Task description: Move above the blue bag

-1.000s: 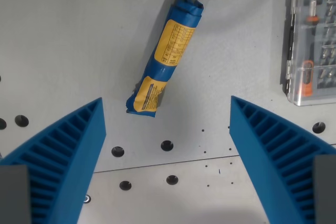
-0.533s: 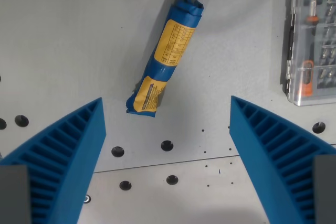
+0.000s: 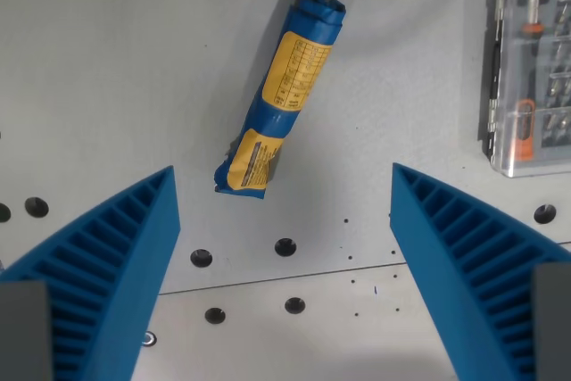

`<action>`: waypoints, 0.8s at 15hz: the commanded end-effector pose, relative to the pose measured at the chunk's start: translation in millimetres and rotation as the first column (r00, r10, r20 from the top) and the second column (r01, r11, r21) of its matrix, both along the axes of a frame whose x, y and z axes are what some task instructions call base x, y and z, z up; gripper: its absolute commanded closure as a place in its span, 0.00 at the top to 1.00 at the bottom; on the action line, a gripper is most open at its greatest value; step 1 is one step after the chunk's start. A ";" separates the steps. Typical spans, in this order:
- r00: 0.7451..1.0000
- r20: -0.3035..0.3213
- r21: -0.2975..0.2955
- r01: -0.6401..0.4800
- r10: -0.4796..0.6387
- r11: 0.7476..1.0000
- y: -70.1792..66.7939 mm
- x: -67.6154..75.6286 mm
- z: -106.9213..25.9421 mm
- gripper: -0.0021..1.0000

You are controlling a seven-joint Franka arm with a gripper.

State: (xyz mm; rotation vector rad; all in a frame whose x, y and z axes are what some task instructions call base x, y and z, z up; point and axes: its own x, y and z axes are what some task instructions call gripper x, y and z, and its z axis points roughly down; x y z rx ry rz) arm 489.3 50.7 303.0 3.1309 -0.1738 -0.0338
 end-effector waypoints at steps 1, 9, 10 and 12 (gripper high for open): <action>0.995 0.045 0.002 0.084 -0.084 0.996 0.1 -1.2 -8.1 1.00; 0.976 0.083 0.012 0.200 -0.201 0.980 0.4 -5.8 -35.4 1.00; 0.973 0.084 0.013 0.217 -0.217 0.976 0.5 -6.4 -39.3 1.00; 0.965 0.086 0.017 0.246 -0.246 0.969 0.8 -7.7 -47.5 1.00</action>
